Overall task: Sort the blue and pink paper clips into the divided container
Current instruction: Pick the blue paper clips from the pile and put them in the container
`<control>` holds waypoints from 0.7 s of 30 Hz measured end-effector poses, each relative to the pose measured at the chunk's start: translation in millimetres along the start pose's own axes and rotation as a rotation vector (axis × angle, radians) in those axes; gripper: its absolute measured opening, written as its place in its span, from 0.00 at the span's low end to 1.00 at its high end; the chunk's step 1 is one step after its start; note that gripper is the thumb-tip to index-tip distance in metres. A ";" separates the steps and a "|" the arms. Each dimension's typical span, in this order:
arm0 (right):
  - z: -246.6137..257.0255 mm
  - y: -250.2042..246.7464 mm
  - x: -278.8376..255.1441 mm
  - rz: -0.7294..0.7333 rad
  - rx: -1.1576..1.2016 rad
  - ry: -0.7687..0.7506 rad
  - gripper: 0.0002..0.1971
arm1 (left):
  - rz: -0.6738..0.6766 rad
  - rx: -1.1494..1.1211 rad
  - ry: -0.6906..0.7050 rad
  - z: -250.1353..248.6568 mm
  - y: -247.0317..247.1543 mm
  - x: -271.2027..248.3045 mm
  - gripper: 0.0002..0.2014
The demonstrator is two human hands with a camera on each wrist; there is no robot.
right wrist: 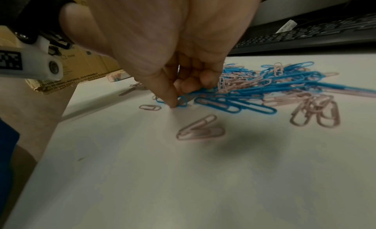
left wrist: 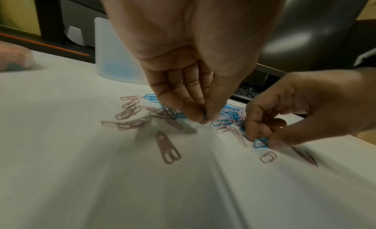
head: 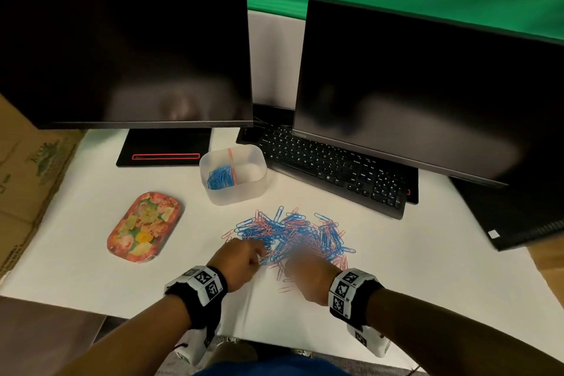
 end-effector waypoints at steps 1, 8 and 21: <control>0.1 0.1 0.2 -0.010 0.001 -0.008 0.14 | -0.001 -0.030 -0.001 0.7 -1.6 0.1 0.13; -17.9 -22.2 -1.8 -0.180 0.314 0.074 0.07 | -0.027 -0.469 -0.148 10.3 -16.7 8.5 0.13; -89.3 -64.5 16.2 -0.271 1.406 0.597 0.13 | -0.172 -1.230 -0.295 -3.2 -36.4 34.7 0.12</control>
Point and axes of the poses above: each hand's wrist, its own x-axis towards the middle knuckle, its own y-axis out of the palm, z = x × y, the point moved 4 cm from there along x, towards the middle knuckle, and after that the axes turned 13 degrees about -x, right-handed, at the moved point
